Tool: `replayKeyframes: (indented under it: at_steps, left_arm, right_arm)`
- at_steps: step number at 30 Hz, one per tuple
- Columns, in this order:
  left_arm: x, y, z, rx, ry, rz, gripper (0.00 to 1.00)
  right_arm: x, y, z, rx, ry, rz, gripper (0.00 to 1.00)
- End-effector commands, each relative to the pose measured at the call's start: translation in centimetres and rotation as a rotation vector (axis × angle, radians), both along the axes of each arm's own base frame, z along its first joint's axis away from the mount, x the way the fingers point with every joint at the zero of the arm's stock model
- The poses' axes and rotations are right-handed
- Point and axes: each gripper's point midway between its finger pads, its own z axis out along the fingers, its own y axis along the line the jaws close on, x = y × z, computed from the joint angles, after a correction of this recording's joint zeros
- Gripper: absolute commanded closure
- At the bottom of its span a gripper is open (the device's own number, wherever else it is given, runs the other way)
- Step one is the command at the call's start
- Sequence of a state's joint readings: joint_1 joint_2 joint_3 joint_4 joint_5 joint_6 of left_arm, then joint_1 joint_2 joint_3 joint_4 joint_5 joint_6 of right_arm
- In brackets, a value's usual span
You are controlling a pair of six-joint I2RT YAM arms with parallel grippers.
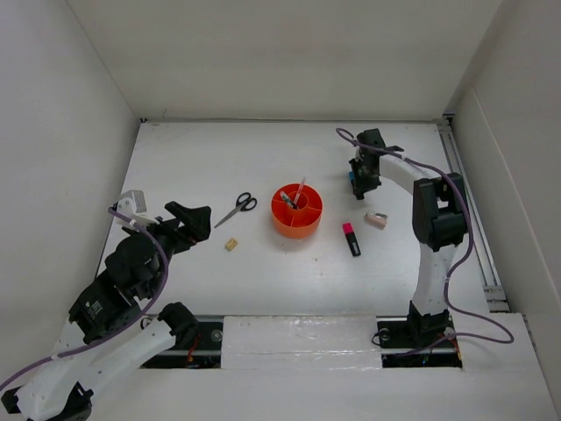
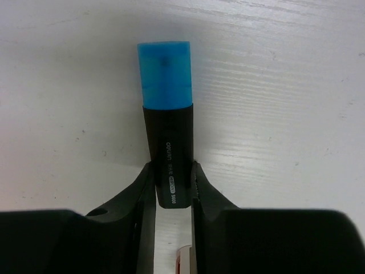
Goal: Sort the stationery into containers
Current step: Pick up the pen from the center of the board.
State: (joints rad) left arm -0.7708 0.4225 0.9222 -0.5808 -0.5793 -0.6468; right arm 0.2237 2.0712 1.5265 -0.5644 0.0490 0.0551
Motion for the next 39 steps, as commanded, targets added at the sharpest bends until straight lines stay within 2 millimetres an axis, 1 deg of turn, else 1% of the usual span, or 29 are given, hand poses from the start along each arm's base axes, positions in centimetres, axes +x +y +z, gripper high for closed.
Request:
replayKeyframes:
  at_steps: [1, 2, 3, 7, 8, 9, 10, 11, 12, 14, 15, 16, 18, 19, 20, 21, 23, 24, 25, 26, 27, 28, 30, 31, 32, 33, 35, 36, 39]
  left_arm:
    - [-0.1, 0.2, 0.6, -0.018, -0.025, 0.0, 0.0]
    - [-0.1, 0.2, 0.6, -0.018, -0.025, 0.0, 0.0]
    - [-0.1, 0.2, 0.6, -0.018, -0.025, 0.0, 0.0]
    - [-0.1, 0.2, 0.6, -0.018, -0.025, 0.0, 0.0]
    - [-0.1, 0.2, 0.6, -0.018, -0.025, 0.0, 0.0]
    - [-0.1, 0.2, 0.6, -0.018, -0.025, 0.0, 0.0]
    - [0.1, 0.0, 0.4, -0.01, -0.016, 0.0, 0.0]
    - [0.2, -0.2, 0.5, -0.009, -0.016, 0.0, 0.0]
    - [0.6, -0.5, 0.4, 0.002, -0.004, 0.0, 0.0]
    - [0.9, -1.1, 0.3, 0.015, 0.013, -0.01, 0.0]
    - [1.2, -1.6, 0.5, 0.023, 0.025, -0.021, 0.0]
    - [1.2, -1.9, 1.1, 0.013, 0.02, -0.037, 0.0]
    - [1.2, -2.9, 1.9, -0.004, 0.015, -0.079, 0.0]
    - [1.2, -3.5, 3.4, -0.038, -0.016, -0.103, 0.0]
    - [0.9, -4.4, 4.3, -0.065, -0.032, -0.156, 0.0]
    - [0.9, -5.0, 5.0, -0.082, -0.046, -0.182, 0.0]
    - [0.8, -6.2, 7.1, -0.133, -0.098, -0.232, 0.0]
    - [0.7, -7.2, 7.6, -0.145, -0.104, -0.279, 0.0]
    - [0.8, -7.8, 7.9, -0.143, -0.113, -0.305, 0.0]
    - [1.1, -8.9, 8.5, -0.146, -0.126, -0.343, 0.0]
    - [1.2, -9.7, 8.5, -0.148, -0.124, -0.367, 0.0]
    - [1.3, -10.3, 8.5, -0.14, -0.126, -0.391, 0.0]
    - [2.0, -11.9, 8.2, -0.137, -0.114, -0.428, 0.0]
    - [2.1, -12.5, 7.8, -0.131, -0.099, -0.449, 0.0]
    - [2.4, -12.8, 7.6, -0.129, -0.095, -0.449, 0.0]
    - [2.6, -13.3, 7.0, -0.119, -0.075, -0.461, 0.0]
    - [2.7, -13.5, 6.9, -0.127, -0.072, -0.46, 0.0]
    - [3.0, -13.7, 6.0, -0.115, -0.052, -0.459, 0.0]
    - [3.1, -13.9, 5.3, -0.112, -0.047, -0.459, 0.0]
  right_arm:
    - [-0.2, 0.1, 0.4, -0.022, 0.018, 0.033, 0.84]
    - [-0.4, 0.1, 0.3, -0.025, 0.029, 0.033, 0.95]
    - [-0.5, 0.1, 0.3, -0.025, 0.029, 0.033, 1.0]
    - [-0.3, 0.2, 0.8, -0.009, -0.009, 0.02, 1.0]
    - [-0.3, 0.8, 1.4, 0.01, -0.032, 0.025, 1.0]
    - [0.5, 1.1, 4.1, 0.043, -0.118, 0.004, 1.0]
    - [0.5, 1.2, 5.3, 0.056, -0.152, -0.003, 1.0]
    - [0.1, 1.5, 6.0, 0.062, -0.172, 0.006, 1.0]
    - [0.0, 1.5, 8.9, 0.086, -0.239, -0.004, 1.0]
    - [-0.9, 2.8, 11.1, 0.097, -0.286, 0.018, 1.0]
    - [-1.2, 3.0, 13.6, 0.104, -0.343, 0.021, 1.0]
    - [-1.6, 3.5, 14.5, 0.111, -0.357, 0.033, 1.0]
    - [-3.2, 5.1, 15.6, 0.122, -0.372, 0.069, 1.0]
    - [-4.1, 6.0, 17.3, 0.146, -0.408, 0.085, 1.0]
    - [-4.7, 6.8, 18.1, 0.151, -0.435, 0.103, 1.0]
    - [-6.2, 9.0, 18.2, 0.175, -0.437, 0.152, 1.0]
    - [-7.8, 11.5, 20.9, 0.252, -0.518, 0.192, 1.0]
    - [-9.6, 14.2, 21.6, 0.304, -0.532, 0.262, 1.0]
    - [-10.7, 15.4, 21.6, 0.33, -0.538, 0.289, 1.0]
    - [-12.6, 17.8, 23.3, 0.402, -0.572, 0.333, 1.0]
    - [-12.6, 17.9, 24.1, 0.423, -0.593, 0.327, 1.0]
    - [-14.8, 20.2, 24.0, 0.461, -0.586, 0.388, 1.0]
    - [-16.8, 22.4, 26.4, 0.553, -0.636, 0.429, 1.0]
    - [-18.3, 23.9, 26.4, 0.576, -0.635, 0.453, 1.0]
    - [-18.9, 24.3, 27.1, 0.597, -0.649, 0.456, 1.0]
    - [-19.5, 24.8, 27.1, 0.604, -0.645, 0.46, 1.0]
    - [-21.0, 25.9, 27.8, 0.619, -0.651, 0.488, 1.0]
    - [-21.5, 26.3, 28.3, 0.628, -0.658, 0.497, 1.0]
    - [-22.9, 27.5, 29.0, 0.662, -0.666, 0.533, 1.0]
